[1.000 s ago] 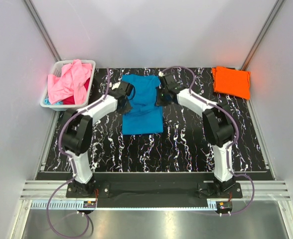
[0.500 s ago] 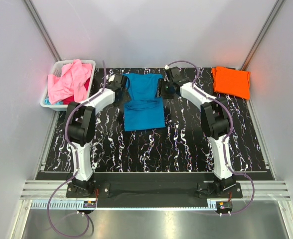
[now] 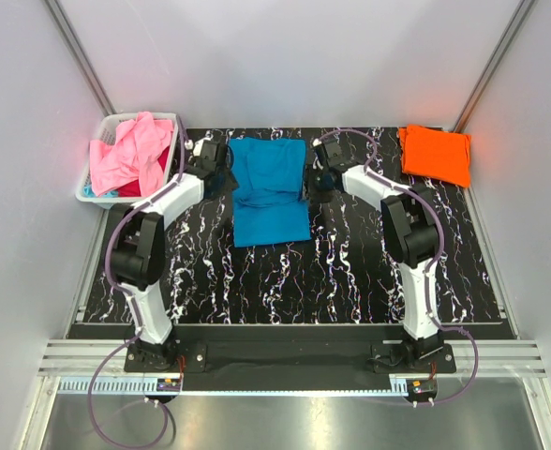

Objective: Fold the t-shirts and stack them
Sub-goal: Fold the tshirt

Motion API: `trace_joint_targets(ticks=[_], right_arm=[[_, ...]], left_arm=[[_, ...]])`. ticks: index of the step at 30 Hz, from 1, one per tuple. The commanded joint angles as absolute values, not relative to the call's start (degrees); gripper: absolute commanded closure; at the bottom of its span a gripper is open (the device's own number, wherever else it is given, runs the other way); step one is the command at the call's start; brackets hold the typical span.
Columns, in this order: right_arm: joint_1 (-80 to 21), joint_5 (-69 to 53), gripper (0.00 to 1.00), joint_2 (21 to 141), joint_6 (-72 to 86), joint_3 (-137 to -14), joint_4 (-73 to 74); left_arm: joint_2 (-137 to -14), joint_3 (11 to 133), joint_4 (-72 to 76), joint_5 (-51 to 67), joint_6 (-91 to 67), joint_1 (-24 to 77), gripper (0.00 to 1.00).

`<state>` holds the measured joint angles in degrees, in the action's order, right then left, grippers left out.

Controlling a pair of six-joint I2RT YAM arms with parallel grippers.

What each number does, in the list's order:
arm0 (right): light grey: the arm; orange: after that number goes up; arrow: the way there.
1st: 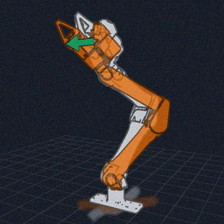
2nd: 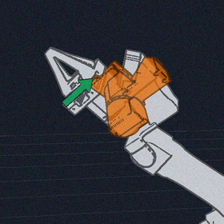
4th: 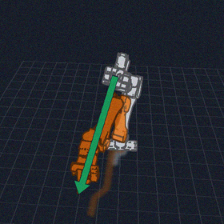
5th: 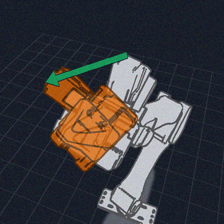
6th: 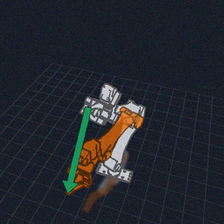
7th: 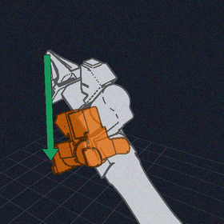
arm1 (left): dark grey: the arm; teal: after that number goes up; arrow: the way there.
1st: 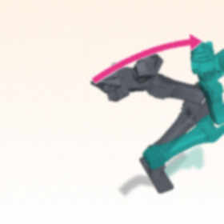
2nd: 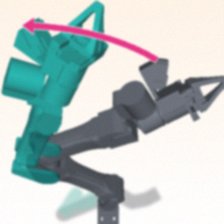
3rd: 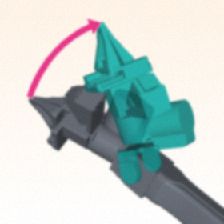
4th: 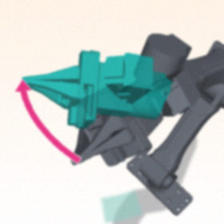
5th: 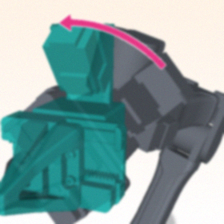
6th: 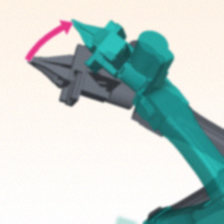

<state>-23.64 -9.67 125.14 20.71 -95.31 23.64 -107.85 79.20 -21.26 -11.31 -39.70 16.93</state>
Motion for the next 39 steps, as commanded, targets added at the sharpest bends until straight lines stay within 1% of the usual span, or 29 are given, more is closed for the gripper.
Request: trace_joint_targets(ticks=[1,3,4,7,8,10,11,12,19,28,39], right_arm=[[-23.99,-10.01,0.53,119.18,21.27,-92.38,21.71],[-24.00,-10.63,0.61,118.30,22.06,-90.19,20.57],[-23.99,-11.24,0.64,117.78,22.32,-89.48,20.22],[-24.08,-12.74,0.73,117.25,23.03,-87.72,18.81],[-24.08,-12.83,0.82,117.33,23.20,-87.63,18.37],[-24.08,-13.62,0.89,118.21,23.20,-87.98,18.20],[-24.08,-13.97,0.98,118.56,23.29,-88.24,18.02],[-24.08,-14.32,1.00,118.91,23.29,-88.76,17.67],[-24.00,-16.43,1.00,123.39,23.20,-93.69,17.49],[-24.08,-19.60,1.00,129.72,23.73,-100.11,17.75],[-24.00,-18.46,1.00,129.90,20.83,-101.78,17.49]], left_arm=[[-103.54,77.35,-20.82,-8.35,-40.69,17.14,0.59],[-103.97,76.20,-21.09,-6.34,-41.04,17.14,0.69],[-104.24,76.11,-21.62,-5.72,-41.13,17.23,0.79],[-105.99,75.67,-22.59,-4.57,-40.87,17.93,0.95],[-106.52,75.93,-22.59,-4.22,-40.70,18.36,1.00],[-108.19,76.37,-23.11,-4.04,-40.43,18.72,1.00],[-108.80,77.25,-23.46,-3.96,-40.52,19.07,1.00],[-109.33,77.60,-23.90,-4.13,-40.52,19.25,1.00],[-115.30,83.31,-25.92,-4.66,-40.43,19.42,1.00],[-118.39,88.68,-27.33,-5.62,-40.08,19.16,1.00],[-123.48,95.97,-26.72,-5.80,-39.46,18.37,1.00]])
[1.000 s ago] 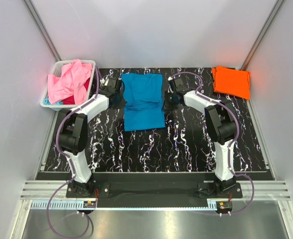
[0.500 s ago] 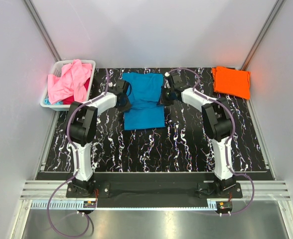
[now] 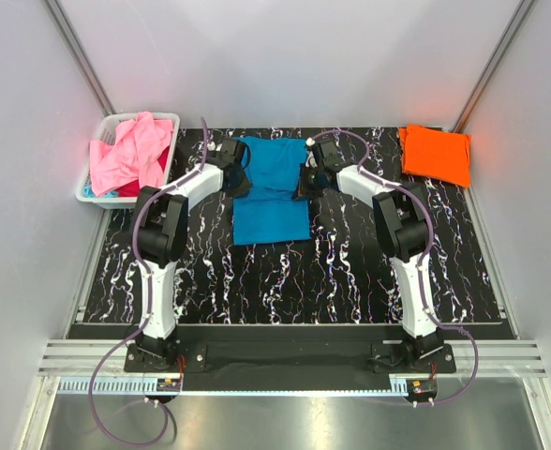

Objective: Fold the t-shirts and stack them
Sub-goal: Fold the tshirt

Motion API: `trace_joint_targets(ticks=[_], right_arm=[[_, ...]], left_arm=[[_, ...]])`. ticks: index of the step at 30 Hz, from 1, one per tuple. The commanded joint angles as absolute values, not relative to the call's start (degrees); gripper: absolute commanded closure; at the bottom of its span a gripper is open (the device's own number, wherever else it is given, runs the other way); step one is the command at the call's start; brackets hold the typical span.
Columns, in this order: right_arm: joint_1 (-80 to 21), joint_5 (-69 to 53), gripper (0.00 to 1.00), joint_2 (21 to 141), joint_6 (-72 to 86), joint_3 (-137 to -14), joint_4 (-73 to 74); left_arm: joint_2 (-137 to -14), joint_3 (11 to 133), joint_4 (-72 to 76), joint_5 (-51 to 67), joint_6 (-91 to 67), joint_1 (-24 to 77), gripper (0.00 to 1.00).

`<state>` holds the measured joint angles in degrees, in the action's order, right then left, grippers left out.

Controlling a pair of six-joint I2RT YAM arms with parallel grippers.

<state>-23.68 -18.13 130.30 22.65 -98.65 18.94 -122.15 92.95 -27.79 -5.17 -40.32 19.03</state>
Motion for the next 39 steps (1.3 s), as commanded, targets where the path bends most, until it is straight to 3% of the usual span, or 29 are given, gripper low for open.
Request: trace_joint_targets(ticks=[1,11,25,27,30,33,39], right_arm=[[-23.99,-18.28,1.00,129.38,20.66,-101.95,17.32],[-24.08,-16.88,0.94,124.11,17.67,-103.72,15.56],[-24.08,-20.04,0.62,115.32,18.54,-91.95,15.11],[-24.17,-19.77,0.49,113.82,18.98,-89.05,15.82],[-24.08,-18.11,0.41,110.84,20.21,-81.50,15.47],[-24.17,-19.33,0.40,108.11,22.49,-72.80,11.88],[-24.17,-22.93,0.41,104.68,26.54,-61.36,3.88]], left_arm=[[-124.53,97.02,-26.46,-5.80,-39.46,18.20,1.00],[-128.49,103.09,-24.62,-10.54,-41.22,16.17,1.00],[-127.81,103.98,-24.17,-10.90,-42.19,15.82,1.00],[-124.82,99.88,-24.70,-10.81,-41.49,15.73,0.98],[-116.39,90.05,-25.31,-11.69,-42.71,15.47,0.85],[-108.12,79.33,-25.05,-10.47,-44.99,15.29,0.73],[-99.68,64.27,-20.05,1.56,-47.20,15.03,0.67]])
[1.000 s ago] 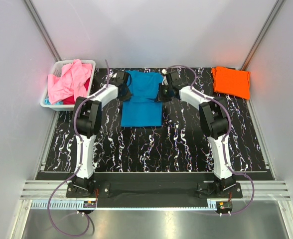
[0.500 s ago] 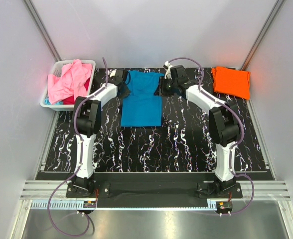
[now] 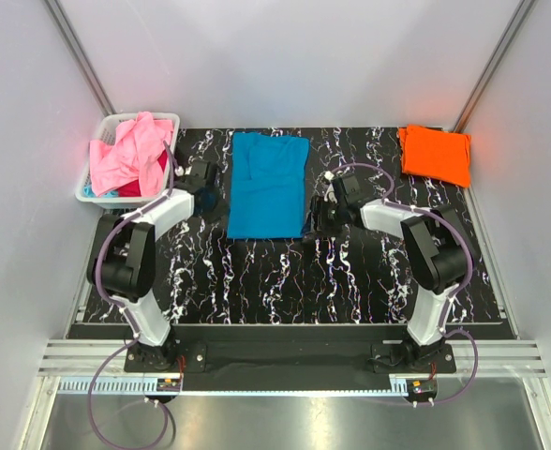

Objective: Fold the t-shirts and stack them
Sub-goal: Fold the tshirt

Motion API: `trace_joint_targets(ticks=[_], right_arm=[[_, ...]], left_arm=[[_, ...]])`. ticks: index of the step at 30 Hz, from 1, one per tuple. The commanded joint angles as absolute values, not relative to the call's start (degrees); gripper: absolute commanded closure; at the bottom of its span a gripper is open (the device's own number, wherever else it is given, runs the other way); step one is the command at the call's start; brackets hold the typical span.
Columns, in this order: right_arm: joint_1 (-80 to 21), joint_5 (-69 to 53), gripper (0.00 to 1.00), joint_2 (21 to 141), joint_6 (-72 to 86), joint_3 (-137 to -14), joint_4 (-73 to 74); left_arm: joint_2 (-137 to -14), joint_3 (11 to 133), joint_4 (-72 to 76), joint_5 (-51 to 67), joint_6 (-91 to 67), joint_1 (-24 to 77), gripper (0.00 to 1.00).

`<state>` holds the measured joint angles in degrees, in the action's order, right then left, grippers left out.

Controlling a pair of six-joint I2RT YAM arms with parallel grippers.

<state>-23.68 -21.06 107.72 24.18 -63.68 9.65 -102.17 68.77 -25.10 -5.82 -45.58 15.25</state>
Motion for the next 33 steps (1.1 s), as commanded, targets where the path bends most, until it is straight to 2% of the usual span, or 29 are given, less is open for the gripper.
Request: trace_joint_targets(ticks=[1,9,16,21,26,31,33], right_arm=[[-24.08,-23.20,0.41,104.76,27.07,-60.13,2.74],[-24.08,-28.30,0.41,108.80,29.88,-57.22,-5.88],[-24.08,-28.56,0.45,110.57,30.76,-57.92,-6.59],[-24.17,-27.69,0.48,110.13,31.20,-57.66,-6.59],[-24.17,-27.77,0.49,110.21,31.46,-57.04,-7.20],[-24.17,-28.83,0.50,112.14,32.43,-56.95,-8.52],[-24.17,-29.18,0.54,112.76,32.78,-57.04,-9.14]], left_arm=[[-99.49,63.38,-19.08,5.06,-46.94,15.03,0.66],[-101.24,54.23,-8.53,19.07,-50.01,12.66,0.57],[-101.96,54.40,-12.90,15.31,-49.75,11.34,0.57],[-98.53,54.49,-18.80,8.63,-49.22,11.25,0.57],[-95.01,50.81,-20.30,7.21,-49.48,11.42,0.57],[-97.29,45.19,-11.71,13.35,-49.74,11.34,0.57],[-99.31,44.56,-7.85,17.03,-50.27,11.42,0.58]])
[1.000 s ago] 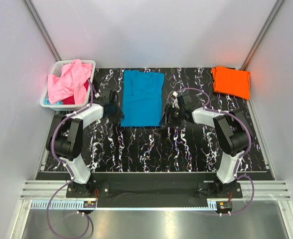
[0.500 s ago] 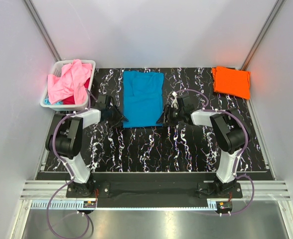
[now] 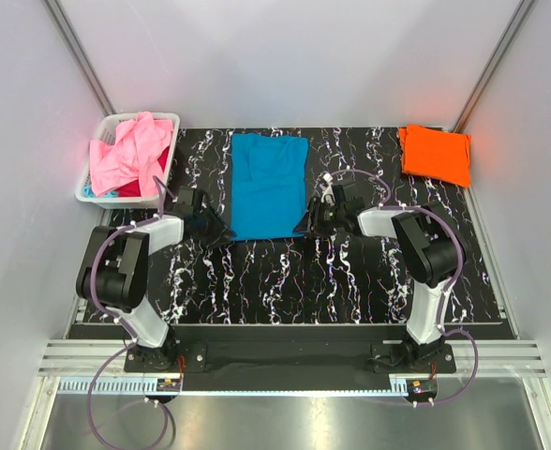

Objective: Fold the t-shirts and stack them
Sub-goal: Fold the tshirt

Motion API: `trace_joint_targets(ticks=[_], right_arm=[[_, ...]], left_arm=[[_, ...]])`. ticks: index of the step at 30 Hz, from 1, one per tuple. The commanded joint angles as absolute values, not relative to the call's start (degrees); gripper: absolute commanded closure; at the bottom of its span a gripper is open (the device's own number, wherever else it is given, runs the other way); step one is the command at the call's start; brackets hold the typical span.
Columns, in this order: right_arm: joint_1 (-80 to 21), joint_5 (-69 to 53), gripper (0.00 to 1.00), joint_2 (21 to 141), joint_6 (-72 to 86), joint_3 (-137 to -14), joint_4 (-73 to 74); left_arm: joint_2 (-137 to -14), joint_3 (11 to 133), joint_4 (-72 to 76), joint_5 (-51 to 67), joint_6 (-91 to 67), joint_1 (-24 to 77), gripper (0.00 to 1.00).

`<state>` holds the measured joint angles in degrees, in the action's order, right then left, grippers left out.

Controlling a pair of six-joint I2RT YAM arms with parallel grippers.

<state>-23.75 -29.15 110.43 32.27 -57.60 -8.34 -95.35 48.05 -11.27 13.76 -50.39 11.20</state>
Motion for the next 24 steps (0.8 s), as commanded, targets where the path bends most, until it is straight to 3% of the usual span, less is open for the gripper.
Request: trace_joint_targets(ticks=[1,4,6,11,16,24], right_arm=[[-24.17,-29.35,0.57,113.37,32.87,-57.04,-9.23],[-24.17,-28.92,0.71,113.12,32.96,-56.78,-9.14],[-24.08,-28.65,0.81,112.68,32.70,-56.52,-8.35],[-24.08,-27.07,0.92,110.13,32.08,-55.46,-6.07],[-24.26,-26.37,1.00,105.57,32.69,-52.22,-4.48],[-29.00,-20.40,1.00,93.88,33.92,-39.82,-4.75]], left_arm=[[-101.23,44.82,-7.39,17.66,-50.27,11.34,0.59],[-103.35,45.61,-7.03,17.75,-50.19,11.34,0.65],[-103.27,45.70,-7.55,17.58,-50.45,11.34,0.74],[-99.07,45.09,-11.68,13.19,-49.84,11.34,0.99],[-91.42,40.71,-16.43,7.48,-49.31,12.65,1.00],[-81.13,34.72,-23.37,-1.22,-49.30,26.18,1.00]])
